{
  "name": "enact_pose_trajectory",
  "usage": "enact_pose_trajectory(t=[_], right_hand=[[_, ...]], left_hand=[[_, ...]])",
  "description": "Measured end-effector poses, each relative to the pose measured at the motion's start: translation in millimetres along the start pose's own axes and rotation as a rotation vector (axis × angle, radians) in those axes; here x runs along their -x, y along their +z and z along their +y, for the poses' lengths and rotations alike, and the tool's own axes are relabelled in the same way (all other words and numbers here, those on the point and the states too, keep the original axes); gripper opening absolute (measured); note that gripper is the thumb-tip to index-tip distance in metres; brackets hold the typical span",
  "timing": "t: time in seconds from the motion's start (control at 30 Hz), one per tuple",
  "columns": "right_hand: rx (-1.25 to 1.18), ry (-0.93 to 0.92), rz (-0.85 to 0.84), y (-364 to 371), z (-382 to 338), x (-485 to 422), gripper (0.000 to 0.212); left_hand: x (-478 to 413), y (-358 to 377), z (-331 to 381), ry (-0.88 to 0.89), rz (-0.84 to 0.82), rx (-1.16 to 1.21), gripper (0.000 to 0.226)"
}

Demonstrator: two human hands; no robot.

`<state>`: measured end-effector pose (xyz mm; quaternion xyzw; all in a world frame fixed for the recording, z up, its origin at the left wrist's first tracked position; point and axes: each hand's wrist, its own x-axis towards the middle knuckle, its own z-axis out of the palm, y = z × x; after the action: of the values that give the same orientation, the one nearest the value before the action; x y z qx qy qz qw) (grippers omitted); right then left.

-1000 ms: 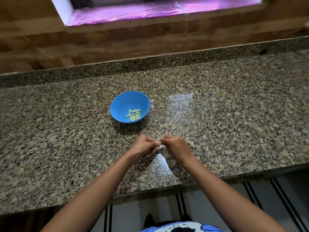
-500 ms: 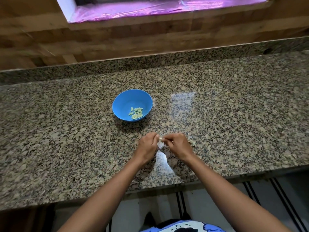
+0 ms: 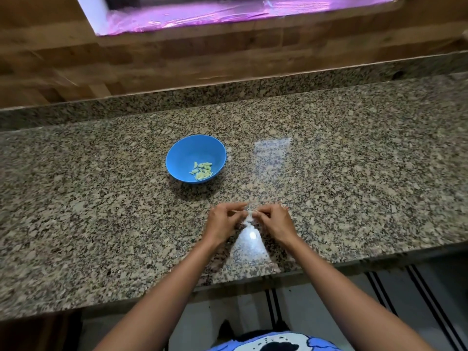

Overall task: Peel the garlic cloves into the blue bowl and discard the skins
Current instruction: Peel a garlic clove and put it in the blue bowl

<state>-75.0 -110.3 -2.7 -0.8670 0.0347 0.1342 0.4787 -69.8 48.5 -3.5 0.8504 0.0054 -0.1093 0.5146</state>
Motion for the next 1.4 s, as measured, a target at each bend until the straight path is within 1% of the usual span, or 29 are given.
enact_pose_trajectory(t=[0.07,0.13,0.2,0.27,0.33,0.37,0.43,0.5,0.57,0.63,0.77,0.8,0.87,0.97,1.1,1.17,1.2,1.27,1.33,1.4], right_hand=[[0.018,-0.004,-0.050,0.9,-1.2,0.6,0.014],[-0.039,0.009,-0.032,2.1,-2.8,-0.3,0.015],[-0.256,0.054,0.021,2.7,-5.3,0.5,0.012],[-0.493,0.120,0.033,3.5,-10.0,4.7,0.010],[-0.685,0.215,-0.013,2.5,-14.6,8.1,0.012],[-0.750,0.264,-0.056,-0.5,-17.2,9.0,0.013],[-0.821,0.346,-0.156,-5.8,-18.4,7.9,0.015],[-0.868,0.390,-0.226,-8.5,-17.5,6.5,0.016],[-0.885,0.411,-0.240,-8.4,-17.7,4.6,0.016],[-0.855,0.409,-0.223,-6.1,-17.1,3.7,0.017],[-0.863,0.391,-0.188,-1.1,-14.5,3.6,0.033],[-0.838,0.384,-0.191,-1.3,-15.3,4.3,0.033],[-0.780,0.389,-0.191,-2.7,-17.1,5.2,0.022],[-0.795,0.421,-0.154,-2.7,-18.1,4.8,0.009],[-0.791,0.458,-0.063,-2.8,-13.7,5.5,0.011],[-0.736,0.435,-0.029,-5.4,-9.9,6.3,0.013],[-0.712,0.418,-0.022,-6.2,-8.8,6.8,0.014],[-0.686,0.392,0.000,-7.8,-8.2,9.4,0.012],[-0.671,0.378,0.042,-9.3,-8.1,12.2,0.009],[-0.646,0.380,0.087,-11.6,-6.0,15.9,0.007]], left_hand=[[1.5,1.0,5.6,0.053,-0.028,0.009,0.023],[2.1,1.7,8.9,0.052,-0.034,0.054,0.011],[1.3,2.4,11.6,0.005,-0.008,0.199,0.011],[-0.3,1.2,14.1,-0.088,0.029,0.396,0.023],[-0.1,0.5,17.3,-0.150,0.048,0.539,0.031],[-0.5,1.1,17.3,-0.159,0.051,0.558,0.032],[0.8,0.9,15.8,-0.163,0.042,0.568,0.033],[1.9,2.3,13.6,-0.199,0.037,0.651,0.034],[2.5,3.3,11.3,-0.232,0.037,0.734,0.034],[2.0,3.7,9.3,-0.244,0.043,0.759,0.037],[0.9,0.6,5.8,-0.199,0.071,0.645,0.045],[1.8,-0.1,5.6,-0.177,0.070,0.628,0.046],[3.5,-0.4,7.3,-0.135,0.053,0.592,0.047],[3.9,0.6,9.7,-0.102,0.042,0.568,0.049],[1.5,-7.1,5.6,-0.122,0.119,0.598,0.045],[-0.1,-13.4,-2.7,-0.137,0.171,0.540,0.041],[-1.6,-16.2,-9.2,-0.135,0.206,0.464,0.038],[-2.8,-20.7,-21.6,-0.098,0.265,0.209,0.033],[-0.2,-21.8,-31.0,-0.017,0.273,-0.094,0.030],[2.4,-17.1,-31.5,0.094,0.303,-0.299,0.030]])
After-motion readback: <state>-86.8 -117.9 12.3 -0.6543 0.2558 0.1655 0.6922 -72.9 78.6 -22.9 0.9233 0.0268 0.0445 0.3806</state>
